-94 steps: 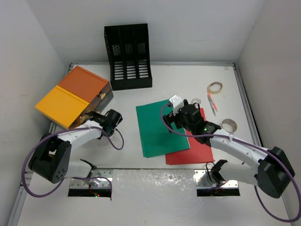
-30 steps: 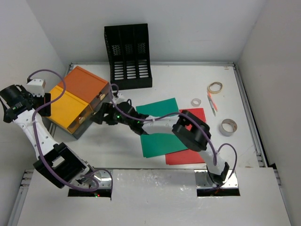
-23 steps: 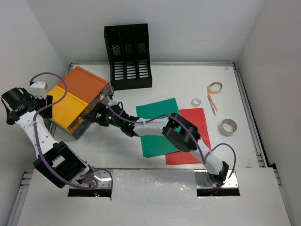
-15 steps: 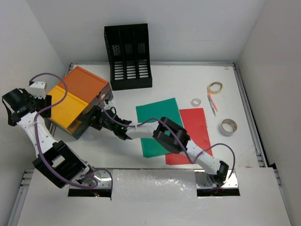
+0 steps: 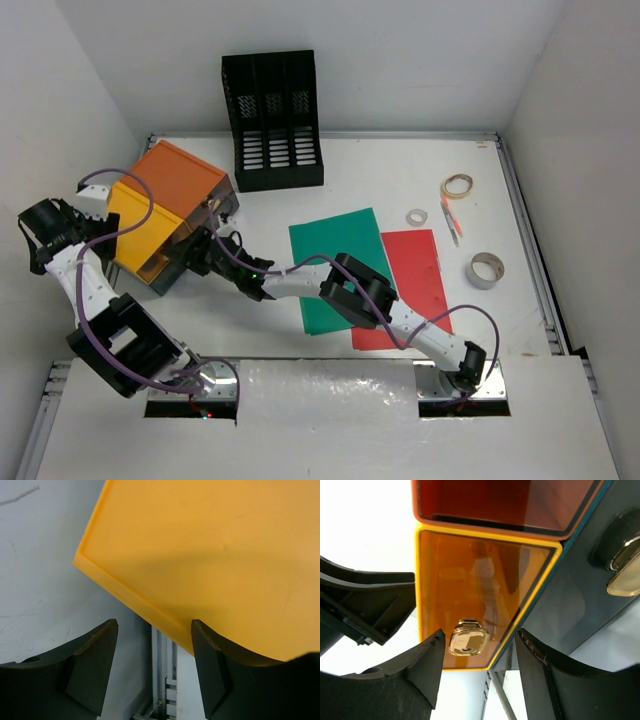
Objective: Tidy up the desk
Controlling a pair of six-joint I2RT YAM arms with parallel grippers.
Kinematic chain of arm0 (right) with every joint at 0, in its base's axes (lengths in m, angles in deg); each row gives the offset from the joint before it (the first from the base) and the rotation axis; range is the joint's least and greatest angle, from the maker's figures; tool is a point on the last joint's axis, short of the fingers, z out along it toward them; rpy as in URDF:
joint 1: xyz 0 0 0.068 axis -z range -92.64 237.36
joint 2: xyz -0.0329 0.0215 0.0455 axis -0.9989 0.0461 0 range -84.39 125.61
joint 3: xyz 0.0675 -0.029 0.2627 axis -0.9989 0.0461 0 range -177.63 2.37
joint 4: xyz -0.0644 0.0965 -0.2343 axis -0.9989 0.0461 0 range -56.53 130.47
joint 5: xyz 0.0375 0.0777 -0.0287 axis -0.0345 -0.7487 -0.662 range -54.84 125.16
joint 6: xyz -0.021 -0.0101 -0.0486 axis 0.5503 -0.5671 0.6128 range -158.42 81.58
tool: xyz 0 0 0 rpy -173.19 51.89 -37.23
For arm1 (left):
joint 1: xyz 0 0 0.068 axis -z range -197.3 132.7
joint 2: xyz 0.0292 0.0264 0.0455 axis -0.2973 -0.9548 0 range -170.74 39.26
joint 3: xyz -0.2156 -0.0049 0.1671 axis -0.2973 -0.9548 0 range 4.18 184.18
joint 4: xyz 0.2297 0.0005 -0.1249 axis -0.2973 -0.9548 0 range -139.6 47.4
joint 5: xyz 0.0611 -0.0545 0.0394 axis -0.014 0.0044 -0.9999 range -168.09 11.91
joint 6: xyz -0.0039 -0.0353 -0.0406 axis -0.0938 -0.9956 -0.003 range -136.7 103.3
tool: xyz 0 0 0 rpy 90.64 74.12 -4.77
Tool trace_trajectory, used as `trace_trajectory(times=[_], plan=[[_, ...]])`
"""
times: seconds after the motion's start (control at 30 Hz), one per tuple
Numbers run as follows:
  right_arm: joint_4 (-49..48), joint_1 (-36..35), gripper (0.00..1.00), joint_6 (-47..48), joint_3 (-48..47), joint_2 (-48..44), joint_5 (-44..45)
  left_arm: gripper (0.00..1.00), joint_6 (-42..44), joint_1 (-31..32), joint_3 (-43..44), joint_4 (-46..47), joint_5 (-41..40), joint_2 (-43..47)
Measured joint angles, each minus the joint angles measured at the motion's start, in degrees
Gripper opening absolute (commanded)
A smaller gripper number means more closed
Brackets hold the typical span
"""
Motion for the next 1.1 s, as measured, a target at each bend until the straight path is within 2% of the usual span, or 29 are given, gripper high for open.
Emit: trace_trajectory(times=[0.07,0.3,0.4,0.57,0.73,0.8,0.93,1.1], plan=[[-0.55,0.0,0.57,-0.02,0.02,0.0,0.35,0.59,0.92,0.02,-0.26,0.81,0.37,-0.02],[-3.06,0.0,0.37,0.0,0.0,0.0,1.36,0.58,4.09,1.33,-1.27,2.1,2.67,0.31],[-2.6,0.0,0.32,-0.81,-0.59,0.61,1.62,0.58,5.18,3.1,-2.16,2.51,3.23,1.18],[-3.17,0.0,0.3,-3.69,-2.91,2.62,1.62,0.58,6.01,6.23,-3.21,3.3,3.72,2.12],[-3.72,0.04,0.06,-4.79,-3.23,3.17,1.64,0.58,6.19,7.41,-3.56,4.17,3.61,2.29],[-5.62,0.13,0.0,-5.31,-1.79,3.13,1.6,0.58,6.14,7.48,-3.56,4.13,3.78,2.36],[-11.96,0.35,0.0,-6.62,5.95,0.39,1.27,0.58,5.57,7.58,-3.28,3.65,3.98,2.4],[-16.09,0.61,0.0,-6.78,13.16,-2.97,1.27,0.59,3.1,7.56,0.9,-1.66,3.21,1.03]])
